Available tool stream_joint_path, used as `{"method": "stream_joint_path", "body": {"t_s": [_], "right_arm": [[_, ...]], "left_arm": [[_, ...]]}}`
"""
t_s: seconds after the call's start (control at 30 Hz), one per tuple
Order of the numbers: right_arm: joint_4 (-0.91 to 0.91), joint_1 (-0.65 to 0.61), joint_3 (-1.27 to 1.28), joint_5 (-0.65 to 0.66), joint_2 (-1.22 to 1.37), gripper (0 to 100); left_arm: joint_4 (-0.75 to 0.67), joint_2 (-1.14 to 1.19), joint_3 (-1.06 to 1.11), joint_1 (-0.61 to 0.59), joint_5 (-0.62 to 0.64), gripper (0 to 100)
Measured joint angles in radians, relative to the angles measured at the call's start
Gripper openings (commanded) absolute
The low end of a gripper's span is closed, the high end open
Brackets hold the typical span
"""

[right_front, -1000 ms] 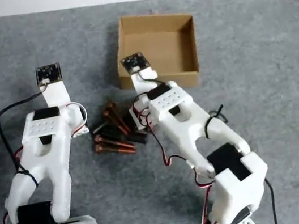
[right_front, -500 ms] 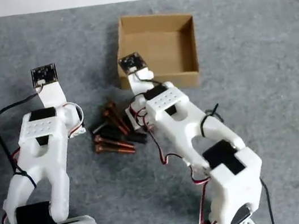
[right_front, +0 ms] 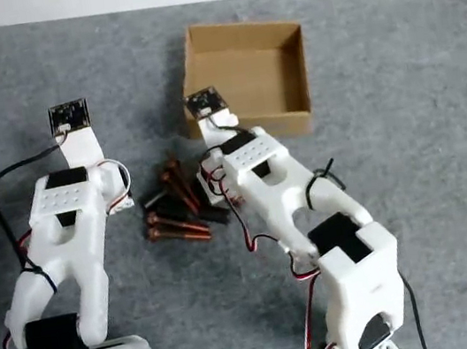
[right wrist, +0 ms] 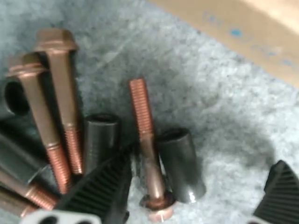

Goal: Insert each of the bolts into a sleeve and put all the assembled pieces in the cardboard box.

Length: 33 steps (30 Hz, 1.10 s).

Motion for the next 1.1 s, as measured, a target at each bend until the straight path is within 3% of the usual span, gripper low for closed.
{"method": "stream_joint_path", "body": {"t_s": [0.2, 0.23, 0.93, 1.0, 1.1], "right_arm": [[0.0, -0.005, 0.0, 0.0, -0.002, 1.5], [0.0, -0.005, 0.0, 0.002, -0.006, 0.0], [0.06, 0.003, -0.002, 0.003, -0.002, 1.1], [0.06, 0.003, -0.002, 0.003, -0.002, 3.6], [0.06, 0.003, -0.002, 0.003, -0.002, 15.3]], "left_arm": [[0.0, 0.0, 0.0, 0.0, 0.0, 1], [0.0, 0.0, 0.0, 0.0, 0.0, 1], [0.0, 0.0, 0.0, -0.002, 0.0, 1], [0.0, 0.0, 0.0, -0.002, 0.0, 1], [0.0, 0.0, 0.0, -0.002, 0.0, 1]]}}
